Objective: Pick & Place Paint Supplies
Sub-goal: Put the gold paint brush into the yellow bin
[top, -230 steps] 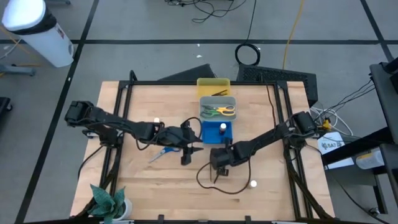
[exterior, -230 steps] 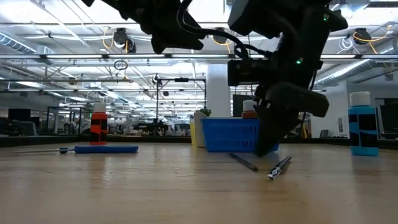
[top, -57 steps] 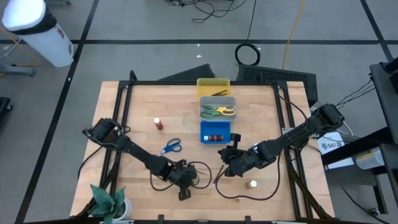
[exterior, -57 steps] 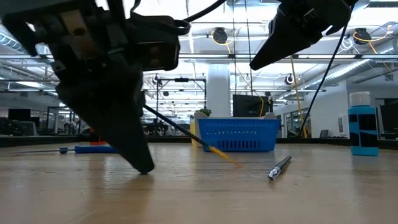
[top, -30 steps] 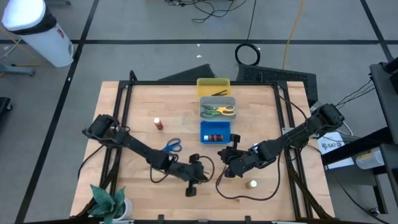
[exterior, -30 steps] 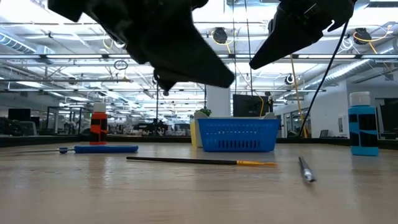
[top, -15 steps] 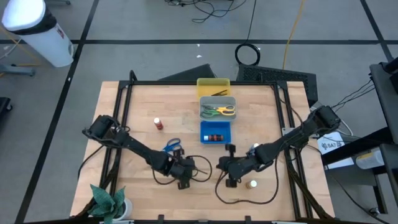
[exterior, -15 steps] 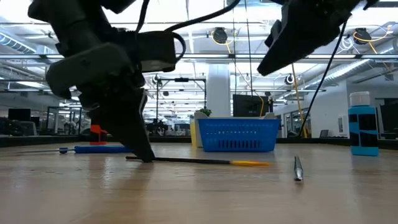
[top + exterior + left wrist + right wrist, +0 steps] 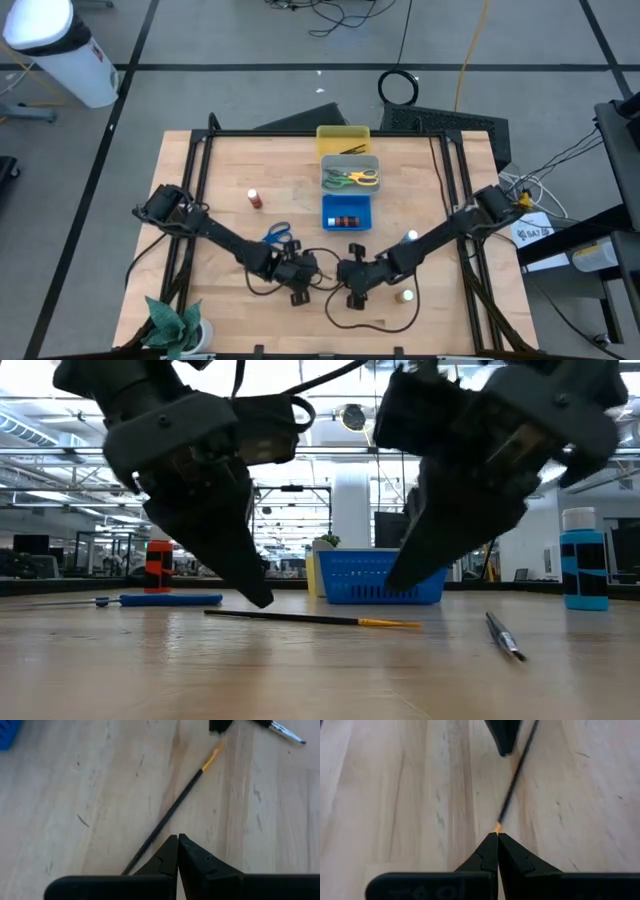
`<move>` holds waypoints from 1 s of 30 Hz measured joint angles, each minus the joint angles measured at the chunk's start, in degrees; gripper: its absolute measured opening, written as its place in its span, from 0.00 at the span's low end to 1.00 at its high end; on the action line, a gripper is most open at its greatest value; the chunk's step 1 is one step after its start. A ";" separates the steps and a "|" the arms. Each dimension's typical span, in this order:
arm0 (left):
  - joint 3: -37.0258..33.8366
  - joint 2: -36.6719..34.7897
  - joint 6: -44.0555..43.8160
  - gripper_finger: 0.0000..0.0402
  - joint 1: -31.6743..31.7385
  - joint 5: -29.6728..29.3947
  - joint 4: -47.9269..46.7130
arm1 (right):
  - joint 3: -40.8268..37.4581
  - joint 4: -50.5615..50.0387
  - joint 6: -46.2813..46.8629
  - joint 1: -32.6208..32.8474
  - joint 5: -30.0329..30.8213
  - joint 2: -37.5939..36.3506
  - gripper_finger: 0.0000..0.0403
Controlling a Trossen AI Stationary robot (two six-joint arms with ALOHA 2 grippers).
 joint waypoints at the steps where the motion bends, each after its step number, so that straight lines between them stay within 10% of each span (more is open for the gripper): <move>1: 0.00 0.00 0.00 0.04 0.08 0.00 0.24 | 0.03 1.22 0.19 0.00 0.03 0.74 0.00; 30: 0.00 -0.88 1.45 0.04 0.49 3.98 4.41 | 0.26 2.73 1.73 1.38 -2.56 6.48 0.00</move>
